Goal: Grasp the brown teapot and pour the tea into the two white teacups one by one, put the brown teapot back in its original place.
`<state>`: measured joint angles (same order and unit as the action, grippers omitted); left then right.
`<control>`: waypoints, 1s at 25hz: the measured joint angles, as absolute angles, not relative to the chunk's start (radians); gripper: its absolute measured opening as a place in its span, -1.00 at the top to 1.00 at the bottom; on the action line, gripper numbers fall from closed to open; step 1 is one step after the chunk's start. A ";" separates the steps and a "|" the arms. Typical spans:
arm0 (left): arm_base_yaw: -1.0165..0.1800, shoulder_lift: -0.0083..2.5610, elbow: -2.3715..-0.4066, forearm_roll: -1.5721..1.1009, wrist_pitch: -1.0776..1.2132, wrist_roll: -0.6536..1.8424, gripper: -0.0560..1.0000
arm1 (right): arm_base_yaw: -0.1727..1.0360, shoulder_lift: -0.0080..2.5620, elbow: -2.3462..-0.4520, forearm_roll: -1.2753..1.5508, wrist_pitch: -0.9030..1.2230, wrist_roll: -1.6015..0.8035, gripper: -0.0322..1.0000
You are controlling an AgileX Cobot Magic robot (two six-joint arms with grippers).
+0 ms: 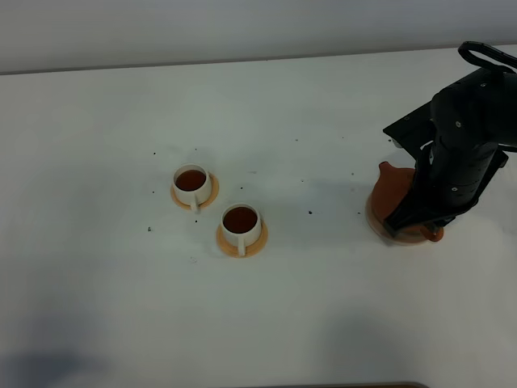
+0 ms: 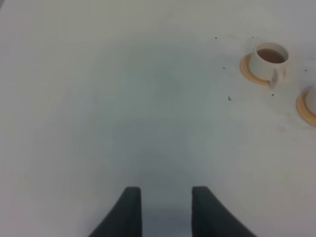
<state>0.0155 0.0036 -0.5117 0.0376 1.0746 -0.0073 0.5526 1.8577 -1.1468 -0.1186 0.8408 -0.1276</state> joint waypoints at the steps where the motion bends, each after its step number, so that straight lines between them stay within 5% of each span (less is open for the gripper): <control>1: 0.015 0.004 -0.512 0.038 1.075 -0.007 0.42 | 0.553 1.858 -1.147 -0.119 0.841 -0.128 0.72; 16: 0.015 0.004 -0.512 0.038 1.075 -0.005 0.42 | 0.553 1.858 -1.147 -0.121 0.863 -0.116 0.30; 25: 0.015 0.004 -0.512 0.038 1.075 -0.006 0.42 | 0.553 1.757 -1.147 -0.118 1.071 -0.096 0.25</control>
